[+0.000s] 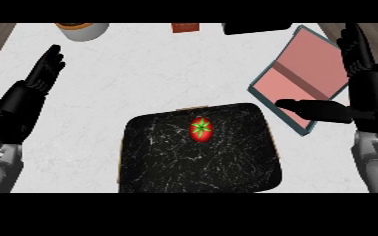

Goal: Pick the tomato from the tray and place it in the cardboard box

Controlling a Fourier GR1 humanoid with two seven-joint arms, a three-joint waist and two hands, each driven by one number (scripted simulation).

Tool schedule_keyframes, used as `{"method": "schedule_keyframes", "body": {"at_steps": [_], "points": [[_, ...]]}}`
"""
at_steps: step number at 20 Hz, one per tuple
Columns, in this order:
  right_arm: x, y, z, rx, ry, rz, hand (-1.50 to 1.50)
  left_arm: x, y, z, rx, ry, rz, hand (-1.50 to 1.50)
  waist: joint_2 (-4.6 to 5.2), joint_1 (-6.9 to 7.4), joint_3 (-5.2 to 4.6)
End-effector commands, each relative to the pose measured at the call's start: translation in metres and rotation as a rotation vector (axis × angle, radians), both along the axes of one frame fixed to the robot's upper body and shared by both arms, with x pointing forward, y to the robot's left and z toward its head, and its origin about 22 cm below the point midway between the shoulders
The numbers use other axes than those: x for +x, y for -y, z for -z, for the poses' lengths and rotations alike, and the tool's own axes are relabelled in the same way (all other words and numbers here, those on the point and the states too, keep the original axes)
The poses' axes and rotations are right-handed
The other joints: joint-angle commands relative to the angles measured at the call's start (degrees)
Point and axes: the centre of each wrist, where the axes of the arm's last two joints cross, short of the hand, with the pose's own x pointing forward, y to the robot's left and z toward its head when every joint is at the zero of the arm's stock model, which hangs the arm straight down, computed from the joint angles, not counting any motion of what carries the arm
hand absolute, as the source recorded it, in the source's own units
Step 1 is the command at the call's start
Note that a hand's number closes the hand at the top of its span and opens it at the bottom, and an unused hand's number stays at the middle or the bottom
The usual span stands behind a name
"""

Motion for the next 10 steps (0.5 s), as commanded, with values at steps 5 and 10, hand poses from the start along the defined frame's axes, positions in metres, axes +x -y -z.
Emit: {"method": "schedule_keyframes", "body": {"at_steps": [5,10], "points": [[-0.071,-0.014,0.011,-0.387,-0.01,0.191,-1.5,-0.006,0.021,0.019,0.015,0.023,0.147,0.0,0.69,2.31,0.12],[-0.1,-0.048,-0.007,-0.561,-0.104,0.201,-1.5,-0.002,0.014,0.023,0.016,0.038,0.196,0.0,1.22,5.41,0.13]]}}
